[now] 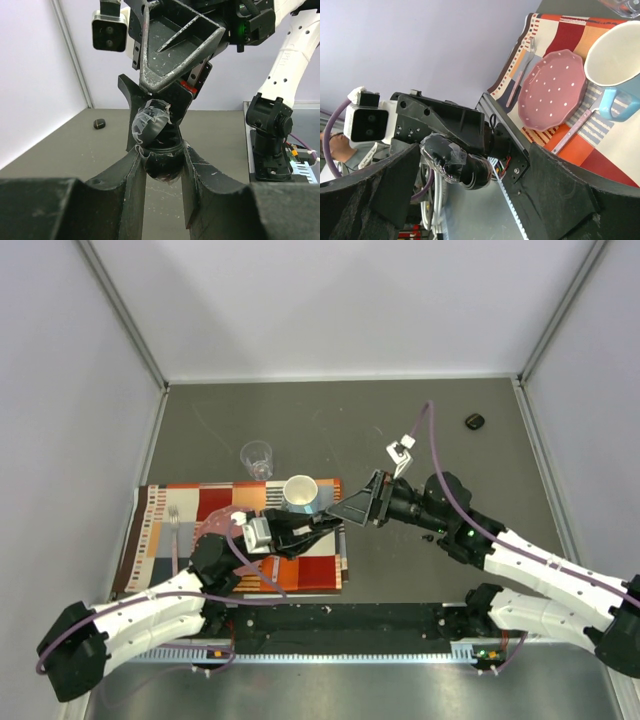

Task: Insert the wireless bluetooth earbuds into the charging case
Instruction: Open the charging case.

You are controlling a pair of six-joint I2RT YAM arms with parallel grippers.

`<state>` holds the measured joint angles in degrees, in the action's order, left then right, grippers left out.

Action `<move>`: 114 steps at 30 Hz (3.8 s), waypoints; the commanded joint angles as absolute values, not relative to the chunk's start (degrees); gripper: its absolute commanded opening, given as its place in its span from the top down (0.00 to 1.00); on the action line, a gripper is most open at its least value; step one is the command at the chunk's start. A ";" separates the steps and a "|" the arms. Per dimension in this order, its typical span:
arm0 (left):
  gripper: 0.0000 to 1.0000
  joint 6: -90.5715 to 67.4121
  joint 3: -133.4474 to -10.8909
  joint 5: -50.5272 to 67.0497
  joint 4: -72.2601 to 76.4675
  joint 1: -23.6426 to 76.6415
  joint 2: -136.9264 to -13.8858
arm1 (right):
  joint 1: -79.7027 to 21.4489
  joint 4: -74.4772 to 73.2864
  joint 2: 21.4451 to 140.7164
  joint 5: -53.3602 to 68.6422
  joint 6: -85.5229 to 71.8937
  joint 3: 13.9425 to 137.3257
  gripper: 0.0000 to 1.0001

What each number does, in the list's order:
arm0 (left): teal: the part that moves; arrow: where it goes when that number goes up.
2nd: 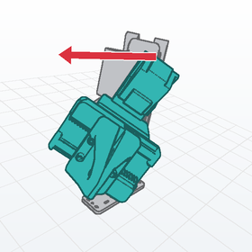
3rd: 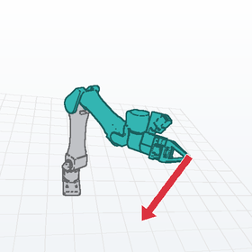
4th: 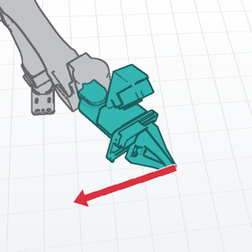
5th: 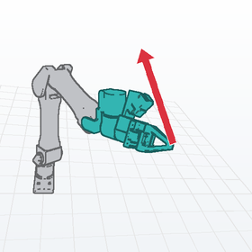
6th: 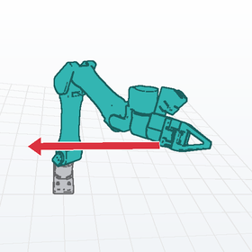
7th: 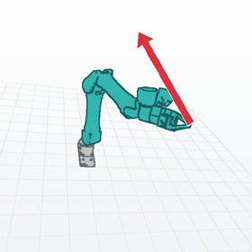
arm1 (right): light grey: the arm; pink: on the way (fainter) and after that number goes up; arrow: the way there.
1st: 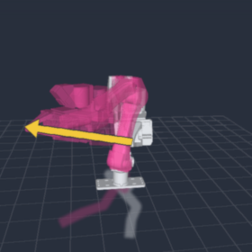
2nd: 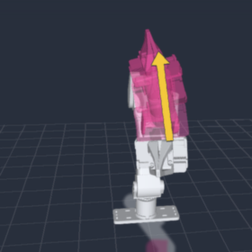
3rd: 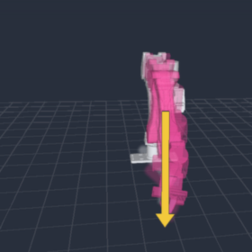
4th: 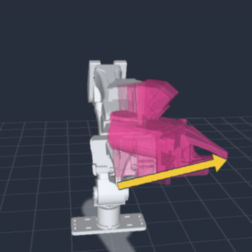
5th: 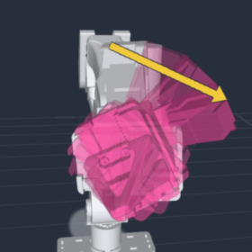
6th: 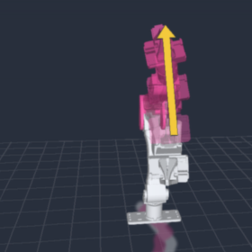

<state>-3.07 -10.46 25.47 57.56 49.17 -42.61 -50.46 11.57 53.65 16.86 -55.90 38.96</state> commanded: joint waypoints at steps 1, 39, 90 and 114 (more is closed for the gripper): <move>1.00 -2.11 -11.78 24.96 59.41 49.31 -41.31 | -50.27 16.17 53.44 18.45 -57.83 38.58 0.11; 1.00 -1.49 -12.39 23.64 58.80 49.31 -40.34 | -50.27 21.09 57.92 22.94 -61.26 38.59 0.35; 1.00 -3.08 -13.89 20.39 58.36 49.31 -43.51 | -50.63 23.73 55.63 23.47 -58.97 37.35 1.00; 1.00 -0.88 -10.46 15.82 56.52 49.31 -37.80 | -49.40 -6.47 42.46 2.39 -48.96 42.09 0.25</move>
<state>-1.58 -10.68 16.67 56.34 49.43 -39.90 -50.17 6.13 46.02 12.36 -54.33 37.17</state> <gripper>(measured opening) 0.344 0.750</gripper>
